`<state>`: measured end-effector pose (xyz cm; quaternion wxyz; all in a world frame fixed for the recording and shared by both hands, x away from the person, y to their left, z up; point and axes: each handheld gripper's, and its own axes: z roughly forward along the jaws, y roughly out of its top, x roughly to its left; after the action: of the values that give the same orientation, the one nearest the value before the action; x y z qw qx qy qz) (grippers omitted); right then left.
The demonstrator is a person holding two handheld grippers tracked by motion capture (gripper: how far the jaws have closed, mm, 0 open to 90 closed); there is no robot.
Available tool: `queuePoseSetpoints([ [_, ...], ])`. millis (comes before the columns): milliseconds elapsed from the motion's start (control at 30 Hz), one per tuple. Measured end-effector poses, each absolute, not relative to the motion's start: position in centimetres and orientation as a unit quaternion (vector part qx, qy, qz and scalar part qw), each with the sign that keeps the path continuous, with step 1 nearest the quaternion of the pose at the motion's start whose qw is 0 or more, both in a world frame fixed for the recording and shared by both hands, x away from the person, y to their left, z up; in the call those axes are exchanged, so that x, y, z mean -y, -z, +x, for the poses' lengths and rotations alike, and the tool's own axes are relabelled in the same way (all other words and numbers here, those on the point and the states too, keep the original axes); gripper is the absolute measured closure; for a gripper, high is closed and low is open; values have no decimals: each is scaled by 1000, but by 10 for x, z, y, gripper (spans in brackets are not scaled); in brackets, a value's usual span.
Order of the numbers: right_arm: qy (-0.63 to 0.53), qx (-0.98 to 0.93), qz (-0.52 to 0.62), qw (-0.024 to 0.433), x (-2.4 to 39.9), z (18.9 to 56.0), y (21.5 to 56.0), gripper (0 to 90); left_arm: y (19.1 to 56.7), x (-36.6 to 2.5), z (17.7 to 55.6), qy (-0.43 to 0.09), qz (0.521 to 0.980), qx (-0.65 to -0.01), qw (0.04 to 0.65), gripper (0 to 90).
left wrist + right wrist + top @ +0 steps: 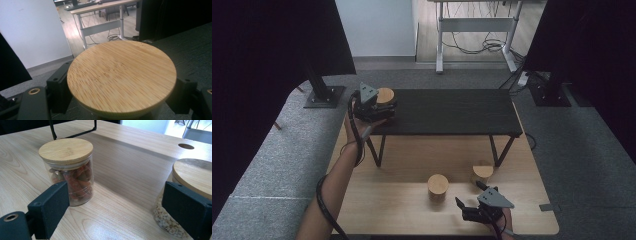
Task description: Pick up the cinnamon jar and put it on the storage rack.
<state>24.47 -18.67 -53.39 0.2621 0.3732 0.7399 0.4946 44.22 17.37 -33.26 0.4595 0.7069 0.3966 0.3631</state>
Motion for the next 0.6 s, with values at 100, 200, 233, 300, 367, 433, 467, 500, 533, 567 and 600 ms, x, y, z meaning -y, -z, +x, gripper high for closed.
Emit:
queuePoseSetpoints([
  [100,-497,-739,373,260,187,245,533,72,334,-174,442,-366,706,-399,456,193],
  [200,-497,-739,374,260,187,245,533,72,334,-175,441,-364,703,-406,456,167],
  [233,-496,-739,374,260,187,245,534,72,334,-175,441,-366,701,-410,454,135],
  [300,-496,-739,374,260,187,245,534,72,334,-176,441,-365,699,-415,454,122],
  [367,-496,-739,374,259,186,245,534,72,334,-176,440,-363,700,-414,454,109],
  [433,-496,-740,374,259,186,246,534,72,334,-177,439,-362,702,-413,454,101],
  [467,-496,-740,373,259,186,246,534,72,334,-177,438,-362,702,-413,455,95],
  [500,-496,-740,373,259,186,246,534,72,334,-178,438,-362,701,-413,455,90],
  [533,-496,-740,373,259,186,246,534,72,334,-178,437,-362,701,-413,455,76],
  [567,-496,-740,373,259,186,246,534,72,334,-178,436,-360,701,-413,456,73],
  [600,-496,-740,373,259,186,246,534,72,334,-179,435,-358,701,-412,459,73],
])
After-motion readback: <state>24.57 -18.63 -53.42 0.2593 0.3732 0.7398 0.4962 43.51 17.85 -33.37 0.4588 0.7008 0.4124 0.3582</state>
